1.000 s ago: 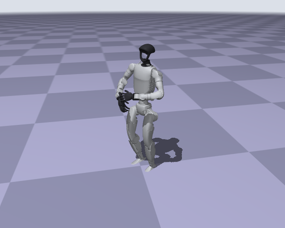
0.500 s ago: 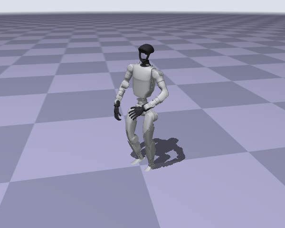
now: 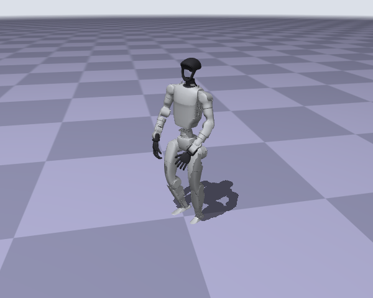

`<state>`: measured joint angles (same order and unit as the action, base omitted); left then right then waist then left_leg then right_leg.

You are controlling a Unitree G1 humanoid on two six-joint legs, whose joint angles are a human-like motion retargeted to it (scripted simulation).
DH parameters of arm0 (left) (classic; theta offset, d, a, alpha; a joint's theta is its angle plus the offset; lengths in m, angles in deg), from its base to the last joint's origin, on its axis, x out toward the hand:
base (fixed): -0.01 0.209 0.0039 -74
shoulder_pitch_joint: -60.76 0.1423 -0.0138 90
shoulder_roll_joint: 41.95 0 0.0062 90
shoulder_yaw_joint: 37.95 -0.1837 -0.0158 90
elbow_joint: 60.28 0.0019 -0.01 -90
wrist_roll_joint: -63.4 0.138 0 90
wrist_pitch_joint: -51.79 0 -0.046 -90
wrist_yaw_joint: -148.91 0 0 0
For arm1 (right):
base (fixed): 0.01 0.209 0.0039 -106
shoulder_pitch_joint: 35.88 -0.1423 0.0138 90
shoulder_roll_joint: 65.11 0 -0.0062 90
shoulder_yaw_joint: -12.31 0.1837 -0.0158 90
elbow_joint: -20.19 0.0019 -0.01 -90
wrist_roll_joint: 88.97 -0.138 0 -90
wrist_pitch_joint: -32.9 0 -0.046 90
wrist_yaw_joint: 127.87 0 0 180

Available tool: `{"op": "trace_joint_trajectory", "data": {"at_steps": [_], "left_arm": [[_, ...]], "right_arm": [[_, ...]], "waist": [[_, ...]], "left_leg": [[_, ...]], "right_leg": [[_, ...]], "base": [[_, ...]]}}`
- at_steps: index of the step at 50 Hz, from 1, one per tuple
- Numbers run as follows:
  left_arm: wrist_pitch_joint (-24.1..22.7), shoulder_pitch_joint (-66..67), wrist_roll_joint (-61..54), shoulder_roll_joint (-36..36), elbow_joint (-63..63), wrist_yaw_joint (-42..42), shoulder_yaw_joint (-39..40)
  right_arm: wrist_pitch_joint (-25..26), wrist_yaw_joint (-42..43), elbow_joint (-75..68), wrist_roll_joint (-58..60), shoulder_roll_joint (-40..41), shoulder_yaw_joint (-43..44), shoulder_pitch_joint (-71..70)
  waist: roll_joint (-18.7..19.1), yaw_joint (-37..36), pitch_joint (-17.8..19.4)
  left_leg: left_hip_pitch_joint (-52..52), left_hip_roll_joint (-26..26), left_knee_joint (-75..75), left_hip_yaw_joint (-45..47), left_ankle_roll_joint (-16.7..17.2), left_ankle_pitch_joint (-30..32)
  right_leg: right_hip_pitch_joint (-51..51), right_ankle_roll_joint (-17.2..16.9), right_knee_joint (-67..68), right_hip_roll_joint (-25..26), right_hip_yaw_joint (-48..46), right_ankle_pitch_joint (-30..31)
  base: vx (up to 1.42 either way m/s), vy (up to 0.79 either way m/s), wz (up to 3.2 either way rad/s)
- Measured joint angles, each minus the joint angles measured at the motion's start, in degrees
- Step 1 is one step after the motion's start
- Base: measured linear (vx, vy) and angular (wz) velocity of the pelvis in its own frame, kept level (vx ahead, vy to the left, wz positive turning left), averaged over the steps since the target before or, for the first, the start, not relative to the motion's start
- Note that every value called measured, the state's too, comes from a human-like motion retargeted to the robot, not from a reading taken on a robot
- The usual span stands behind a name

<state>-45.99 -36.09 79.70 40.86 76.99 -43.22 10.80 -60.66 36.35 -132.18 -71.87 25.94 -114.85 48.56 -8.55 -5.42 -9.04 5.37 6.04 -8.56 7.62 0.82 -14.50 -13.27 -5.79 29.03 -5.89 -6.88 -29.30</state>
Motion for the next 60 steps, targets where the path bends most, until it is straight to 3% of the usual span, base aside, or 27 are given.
{"op": "trace_joint_trajectory", "data": {"at_steps": [16,33,42,60], "left_arm": [[0.1,-0.4,-2.1,1.2,1.6,-0.6,-1.5],[-0.5,-2.1,-7.4,-0.1,-4.6,-2.4,-3.9],[-0.7,-5.5,-13.3,-2.7,-15.9,-5.0,-4.5],[1.1,-13.3,-34.2,-15.5,-50.7,-10.1,-2.5]], "right_arm": [[0.5,-1.0,0.4,-0.4,0.1,-0.1,0.2],[1.0,-2.3,1.5,-2.6,0.2,-0.1,0.5],[1.7,-4.4,2.4,-3.5,0.0,-0.3,0.3],[3.8,-8.0,5.3,-6.0,-0.6,0.4,0.5]], "waist": [[-0.1,0.9,0.1],[-1.1,1.6,0.4],[-1.7,1.6,0.6],[-1.4,1.3,0.2]], "left_leg": [[0.2,-0.1,-1.0,0.3,0.0,-0.7],[0.1,0.4,-1.5,0.7,0.0,-1.0],[0.1,0.7,-1.7,1.0,-0.1,-1.2],[0.9,-0.3,-3.1,2.0,0.5,-2.0]], "right_leg": [[-0.1,0.0,0.5,0.2,0.7,-0.2],[-0.9,-0.4,2.7,-0.3,1.4,-0.9],[-1.5,-0.5,4.0,-0.7,1.8,-1.4],[-1.6,-0.1,2.9,0.3,2.3,-1.2]], "base": [[0.00,0.00,0.00],[0.00,0.00,0.00],[0.00,0.00,0.00],[0.00,0.00,0.00]]}}
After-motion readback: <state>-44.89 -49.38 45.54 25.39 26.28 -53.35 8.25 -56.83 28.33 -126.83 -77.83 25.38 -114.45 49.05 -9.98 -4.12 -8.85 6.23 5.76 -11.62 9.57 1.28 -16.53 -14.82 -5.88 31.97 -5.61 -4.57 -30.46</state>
